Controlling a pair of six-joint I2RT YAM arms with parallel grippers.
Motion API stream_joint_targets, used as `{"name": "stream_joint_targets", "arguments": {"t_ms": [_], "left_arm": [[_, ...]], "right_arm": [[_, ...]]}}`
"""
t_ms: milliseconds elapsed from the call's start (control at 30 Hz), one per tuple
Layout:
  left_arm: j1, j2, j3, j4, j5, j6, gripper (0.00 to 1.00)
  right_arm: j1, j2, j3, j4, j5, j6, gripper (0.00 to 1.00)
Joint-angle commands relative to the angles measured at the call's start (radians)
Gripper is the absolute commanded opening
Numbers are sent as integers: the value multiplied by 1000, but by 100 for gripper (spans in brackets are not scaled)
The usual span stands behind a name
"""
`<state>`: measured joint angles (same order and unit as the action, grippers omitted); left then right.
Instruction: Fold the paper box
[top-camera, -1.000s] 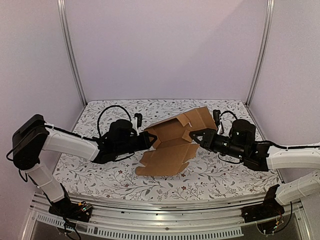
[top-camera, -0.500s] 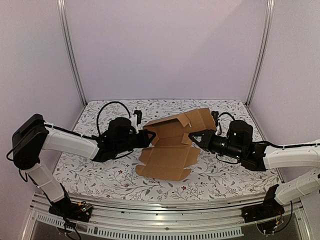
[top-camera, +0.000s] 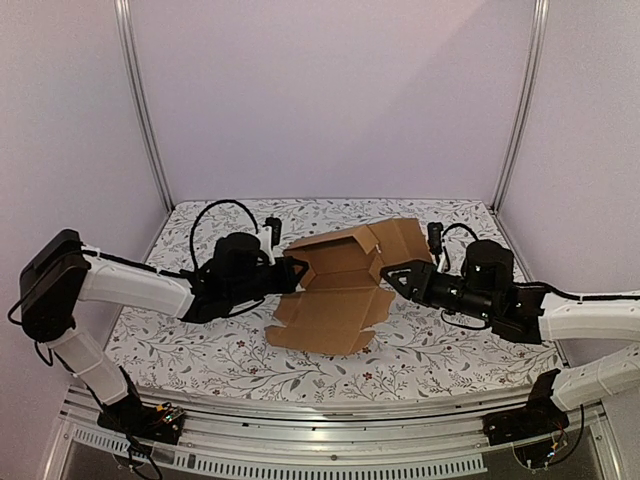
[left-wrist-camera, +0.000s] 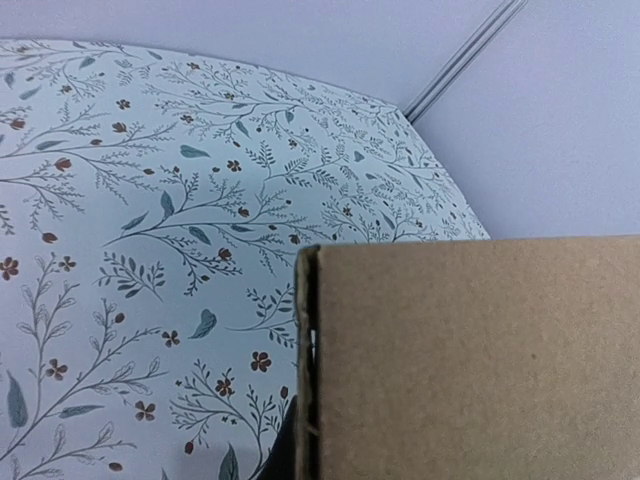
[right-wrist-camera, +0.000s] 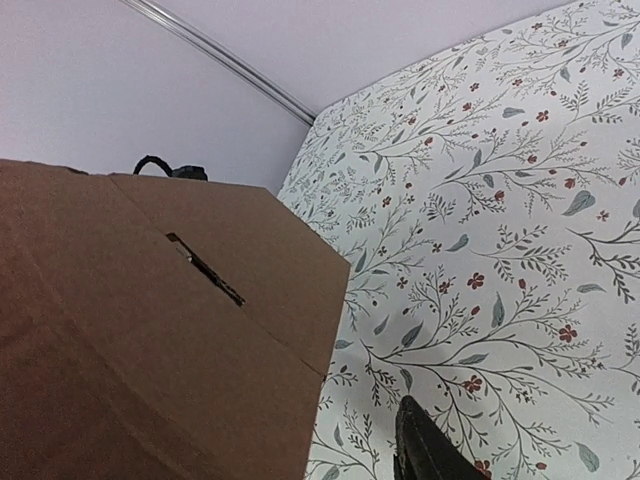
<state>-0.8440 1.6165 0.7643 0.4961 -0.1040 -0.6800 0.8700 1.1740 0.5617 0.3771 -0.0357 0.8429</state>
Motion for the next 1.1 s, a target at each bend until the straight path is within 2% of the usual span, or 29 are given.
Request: {"name": "stream_joint_targets", "arguments": {"t_ms": [0, 267, 533, 600, 700, 1067], "left_arm": [[3, -40, -3, -53, -56, 18, 0], [16, -73, -24, -107, -77, 31, 0], [21, -131, -47, -166, -35, 94, 0], [23, -150, -59, -179, -31, 102, 0], [25, -172, -85, -183, -20, 88, 0], [26, -241, -141, -201, 68, 107, 0]], "right_arm": [[3, -88, -8, -210, 12, -159, 48], [4, -279, 20, -553, 2, -397, 60], [1, -318, 177, -872, -58, -594, 63], [-2, -308, 214, -897, -108, -623, 62], [-5, -300, 266, -940, -89, -645, 61], [-23, -216, 417, -940, -266, -708, 52]]}}
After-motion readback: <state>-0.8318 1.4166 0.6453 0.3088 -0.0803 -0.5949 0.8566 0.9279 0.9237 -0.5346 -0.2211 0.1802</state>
